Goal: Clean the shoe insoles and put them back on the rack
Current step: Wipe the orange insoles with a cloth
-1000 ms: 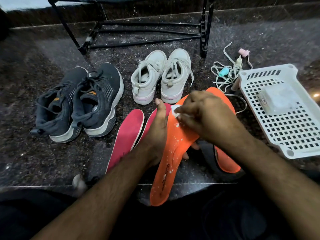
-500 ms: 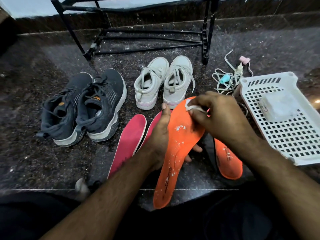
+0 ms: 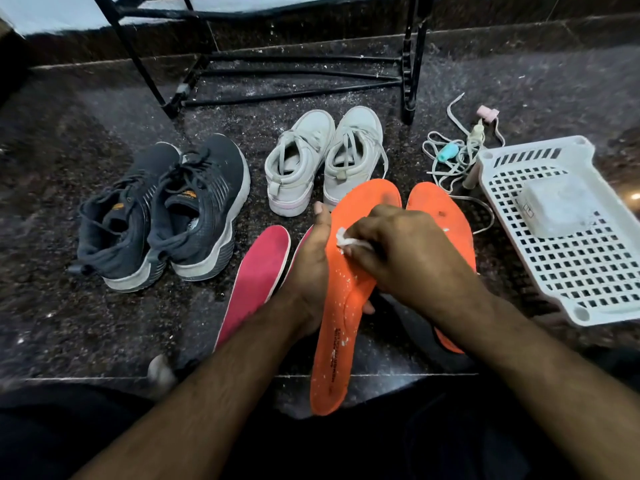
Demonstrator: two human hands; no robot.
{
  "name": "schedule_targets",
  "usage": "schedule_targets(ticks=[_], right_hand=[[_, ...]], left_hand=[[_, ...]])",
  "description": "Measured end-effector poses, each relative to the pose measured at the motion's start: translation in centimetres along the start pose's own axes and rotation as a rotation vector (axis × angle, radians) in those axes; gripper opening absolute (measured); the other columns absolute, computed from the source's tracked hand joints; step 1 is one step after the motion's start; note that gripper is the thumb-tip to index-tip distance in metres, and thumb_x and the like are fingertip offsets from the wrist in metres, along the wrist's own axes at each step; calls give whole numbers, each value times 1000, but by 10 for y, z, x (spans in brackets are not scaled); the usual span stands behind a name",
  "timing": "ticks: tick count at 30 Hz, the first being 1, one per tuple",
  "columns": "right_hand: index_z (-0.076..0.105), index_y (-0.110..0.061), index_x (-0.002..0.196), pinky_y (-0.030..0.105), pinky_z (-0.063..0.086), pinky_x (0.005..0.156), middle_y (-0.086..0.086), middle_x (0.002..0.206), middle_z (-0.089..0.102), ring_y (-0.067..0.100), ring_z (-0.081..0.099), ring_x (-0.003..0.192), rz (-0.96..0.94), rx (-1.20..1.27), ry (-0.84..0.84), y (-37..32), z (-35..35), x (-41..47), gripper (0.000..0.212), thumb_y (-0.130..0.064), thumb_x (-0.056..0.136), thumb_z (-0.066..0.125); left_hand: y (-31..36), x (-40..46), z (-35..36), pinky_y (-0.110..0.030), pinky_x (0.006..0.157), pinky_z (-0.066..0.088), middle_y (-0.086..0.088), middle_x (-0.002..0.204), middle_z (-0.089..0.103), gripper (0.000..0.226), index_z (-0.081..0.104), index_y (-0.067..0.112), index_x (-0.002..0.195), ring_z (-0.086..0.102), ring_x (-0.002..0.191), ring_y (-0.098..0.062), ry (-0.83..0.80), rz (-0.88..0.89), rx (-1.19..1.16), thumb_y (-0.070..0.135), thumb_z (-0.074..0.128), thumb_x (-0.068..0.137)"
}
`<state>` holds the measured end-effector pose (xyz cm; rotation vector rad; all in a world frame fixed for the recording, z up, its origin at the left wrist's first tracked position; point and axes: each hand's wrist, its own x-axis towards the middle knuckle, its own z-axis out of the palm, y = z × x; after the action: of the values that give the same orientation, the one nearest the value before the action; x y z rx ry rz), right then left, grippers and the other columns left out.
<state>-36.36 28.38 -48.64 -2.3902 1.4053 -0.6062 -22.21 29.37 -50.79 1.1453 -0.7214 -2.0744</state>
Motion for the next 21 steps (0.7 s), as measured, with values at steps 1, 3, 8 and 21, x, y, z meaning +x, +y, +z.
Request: schedule_targets(ticks=[1,3,8,21], right_hand=[[73,-22,100,38,51,75,3,89,64,26,64,85,17,-10,5,3,-2,2,17,-28,84,70],[72,-23,97,35,49,76,2,90,65,25,64,87,111,-43,76,19,-13,10,16,-31,84,68],[70,-20,98,34,48,78,3,92,65,24,63,87,252,-40,203,33,-25,17,21,-34,84,66],[68,-21,100,28,41,78,-1,92,65,20,61,88,79,47,39,6,-8,9,20,-30,83,61]], left_hand=[[0,0,0,-37,37,52,-15,71,70,85,69,15,102,66,50,-30,-1,3,16,77,11,92],[2,-1,2,-35,38,52,-18,80,71,84,68,15,110,68,55,-31,-15,14,57,78,17,89],[3,-4,8,-27,32,48,-20,71,69,83,57,2,125,65,42,-25,-12,-22,104,69,21,93],[-2,0,2,-33,34,49,-19,71,71,89,62,13,118,64,42,-27,-58,-24,23,77,6,91]])
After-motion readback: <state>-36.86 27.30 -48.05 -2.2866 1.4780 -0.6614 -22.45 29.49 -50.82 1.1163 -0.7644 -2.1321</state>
